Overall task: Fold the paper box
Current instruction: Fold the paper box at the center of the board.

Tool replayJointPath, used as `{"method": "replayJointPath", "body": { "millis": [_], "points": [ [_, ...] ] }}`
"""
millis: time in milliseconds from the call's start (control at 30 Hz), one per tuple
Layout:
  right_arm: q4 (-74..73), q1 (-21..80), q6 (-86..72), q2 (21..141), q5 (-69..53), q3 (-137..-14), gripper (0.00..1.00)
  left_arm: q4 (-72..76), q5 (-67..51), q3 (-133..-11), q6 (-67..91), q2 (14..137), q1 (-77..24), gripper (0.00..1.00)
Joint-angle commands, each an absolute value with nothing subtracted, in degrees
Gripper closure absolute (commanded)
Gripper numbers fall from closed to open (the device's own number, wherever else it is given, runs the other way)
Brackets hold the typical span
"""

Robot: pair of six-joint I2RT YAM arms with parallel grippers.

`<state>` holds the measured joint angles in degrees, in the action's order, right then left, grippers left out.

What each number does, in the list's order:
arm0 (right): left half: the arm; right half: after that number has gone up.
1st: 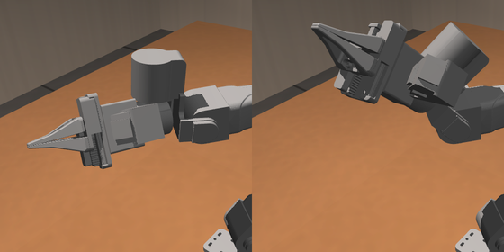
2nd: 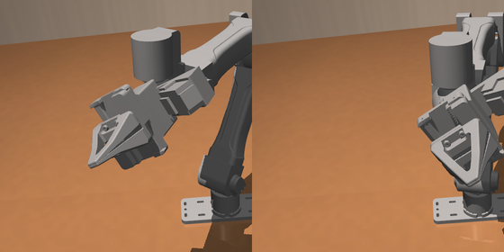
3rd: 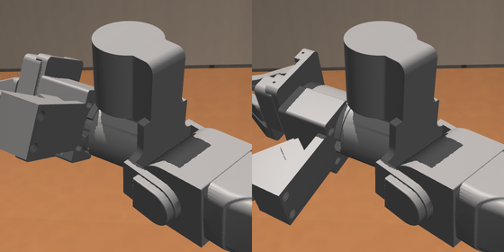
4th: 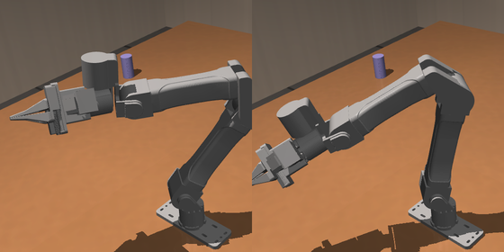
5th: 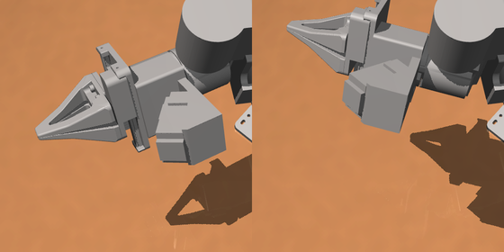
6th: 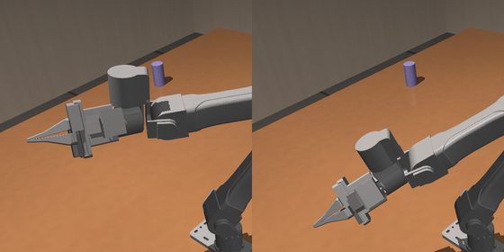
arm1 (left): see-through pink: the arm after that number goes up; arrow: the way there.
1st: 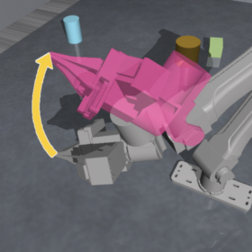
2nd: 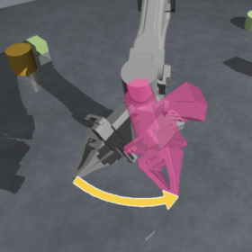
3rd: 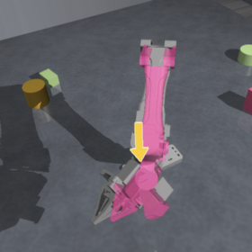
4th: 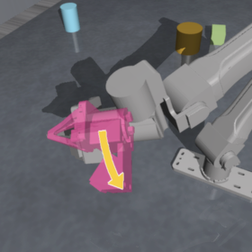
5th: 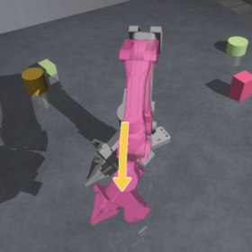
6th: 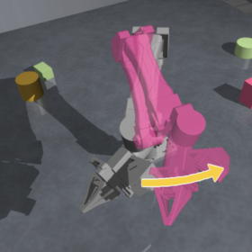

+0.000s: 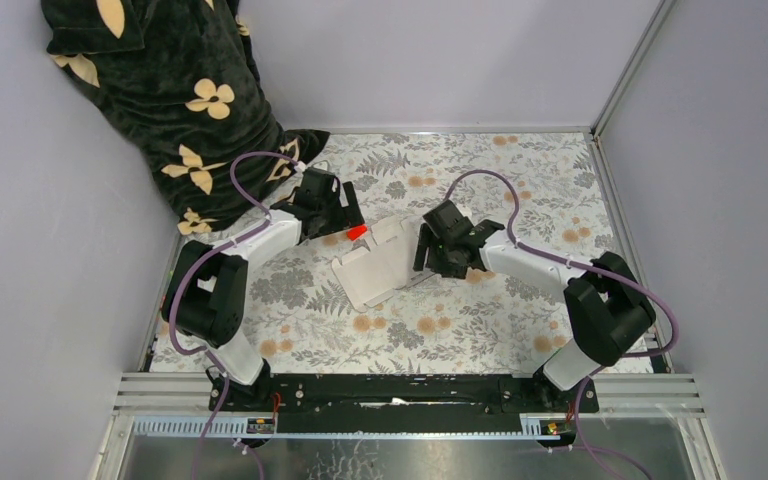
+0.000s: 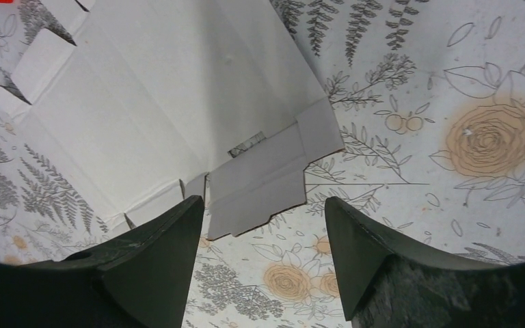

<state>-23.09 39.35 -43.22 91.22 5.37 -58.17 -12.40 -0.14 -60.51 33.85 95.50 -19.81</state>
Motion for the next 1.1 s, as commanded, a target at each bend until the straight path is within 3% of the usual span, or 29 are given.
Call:
{"method": "replayJointPath", "body": {
  "millis": [0, 300, 433, 500, 667, 1067],
  "points": [
    [-20.0, 40.3, -46.3, 92.5, 4.5, -58.3, 0.26, -9.8, -1.6, -60.6, 34.3, 95.4, -19.4, 0.01],
    [-16.3, 41.4, -47.8, 98.7, 4.2, -58.2, 0.32, -9.4, -1.7, -59.8, 34.2, 95.6, -19.3, 0.01],
    [-18.7, 41.4, -45.7, 100.5, 6.5, -60.9, 0.54, -9.3, -1.8, -59.9, 34.2, 95.8, -19.3, 0.01],
    [-21.8, 41.4, -42.8, 101.0, 9.1, -63.8, 0.73, -9.3, -1.8, -59.9, 34.2, 95.8, -19.2, 0.02],
    [-33.3, 39.5, -31.1, 104.1, 13.8, -75.7, 0.91, -9.4, -2.2, -59.4, 34.2, 95.7, -19.3, 0.01],
    [-30.3, 29.3, -20.5, 102.1, 11.0, -73.4, 0.98, -5.3, -6.4, -51.9, 37.4, 89.4, -19.4, 0.02]
  ]
}}
